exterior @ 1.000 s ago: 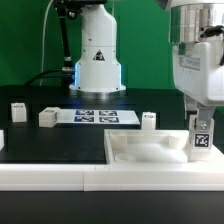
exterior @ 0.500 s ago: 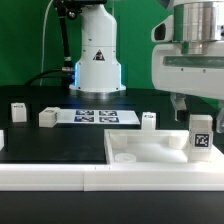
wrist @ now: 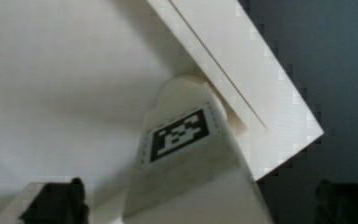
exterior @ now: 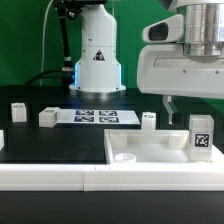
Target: Assemble one leg
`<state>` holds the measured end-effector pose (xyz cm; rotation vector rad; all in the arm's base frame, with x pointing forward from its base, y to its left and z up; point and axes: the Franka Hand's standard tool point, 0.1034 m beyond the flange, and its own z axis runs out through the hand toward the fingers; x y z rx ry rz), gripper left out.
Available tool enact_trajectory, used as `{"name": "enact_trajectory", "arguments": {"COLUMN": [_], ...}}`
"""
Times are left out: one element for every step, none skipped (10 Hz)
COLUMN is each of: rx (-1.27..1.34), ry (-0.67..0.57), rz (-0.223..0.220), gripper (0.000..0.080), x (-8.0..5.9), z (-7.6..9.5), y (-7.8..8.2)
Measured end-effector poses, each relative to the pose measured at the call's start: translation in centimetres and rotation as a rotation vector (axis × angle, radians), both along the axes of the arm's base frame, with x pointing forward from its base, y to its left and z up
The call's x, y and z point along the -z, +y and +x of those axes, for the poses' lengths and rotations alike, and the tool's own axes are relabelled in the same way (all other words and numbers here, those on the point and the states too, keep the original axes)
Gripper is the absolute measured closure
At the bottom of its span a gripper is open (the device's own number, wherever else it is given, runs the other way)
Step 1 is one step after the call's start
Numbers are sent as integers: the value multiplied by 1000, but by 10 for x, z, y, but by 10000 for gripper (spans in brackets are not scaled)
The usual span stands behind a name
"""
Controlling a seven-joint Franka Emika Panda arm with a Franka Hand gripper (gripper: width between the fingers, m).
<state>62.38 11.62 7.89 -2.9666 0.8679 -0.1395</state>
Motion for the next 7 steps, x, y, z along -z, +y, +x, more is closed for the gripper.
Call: {"name": "enact_trajectory", "arguments": {"rx": [-98,-167,-232,-299,-308,-306,-306], "ry": [-2,-2,-3,-6,-6,-6,-6], "rz": [-15,-31,-43,-55,-57,-57,-57], "gripper": [151,151,151,151,151,254,389], "x": [0,-1,-2,-3,-3,-3,-3], "z": [0,1,1,2,2,2,2], "y": [-1,0,0,0,-1,-1,-1]}}
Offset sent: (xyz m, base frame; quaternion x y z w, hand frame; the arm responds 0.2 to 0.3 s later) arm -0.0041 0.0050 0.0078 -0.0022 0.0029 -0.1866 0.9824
